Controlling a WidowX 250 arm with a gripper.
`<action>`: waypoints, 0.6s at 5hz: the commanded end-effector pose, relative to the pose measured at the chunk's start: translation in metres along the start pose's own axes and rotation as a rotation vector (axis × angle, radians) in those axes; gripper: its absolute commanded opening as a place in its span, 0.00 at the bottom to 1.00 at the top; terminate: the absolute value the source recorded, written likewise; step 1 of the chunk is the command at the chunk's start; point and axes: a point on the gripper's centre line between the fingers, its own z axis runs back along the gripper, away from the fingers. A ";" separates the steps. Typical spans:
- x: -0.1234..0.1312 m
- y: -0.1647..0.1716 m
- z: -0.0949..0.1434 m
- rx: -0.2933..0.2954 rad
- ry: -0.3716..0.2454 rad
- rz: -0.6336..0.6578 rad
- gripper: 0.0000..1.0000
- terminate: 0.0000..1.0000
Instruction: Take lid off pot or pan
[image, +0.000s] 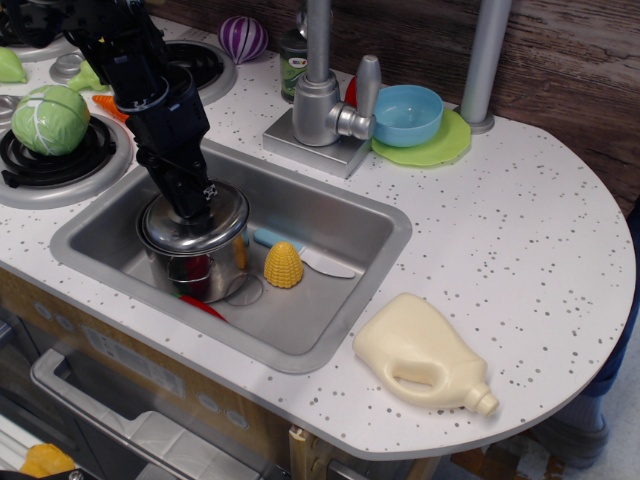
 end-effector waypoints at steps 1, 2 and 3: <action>0.015 -0.004 0.033 0.069 -0.021 -0.025 0.00 0.00; 0.027 -0.025 0.058 0.105 -0.025 -0.014 0.00 0.00; 0.040 -0.043 0.068 0.142 -0.011 0.002 0.00 0.00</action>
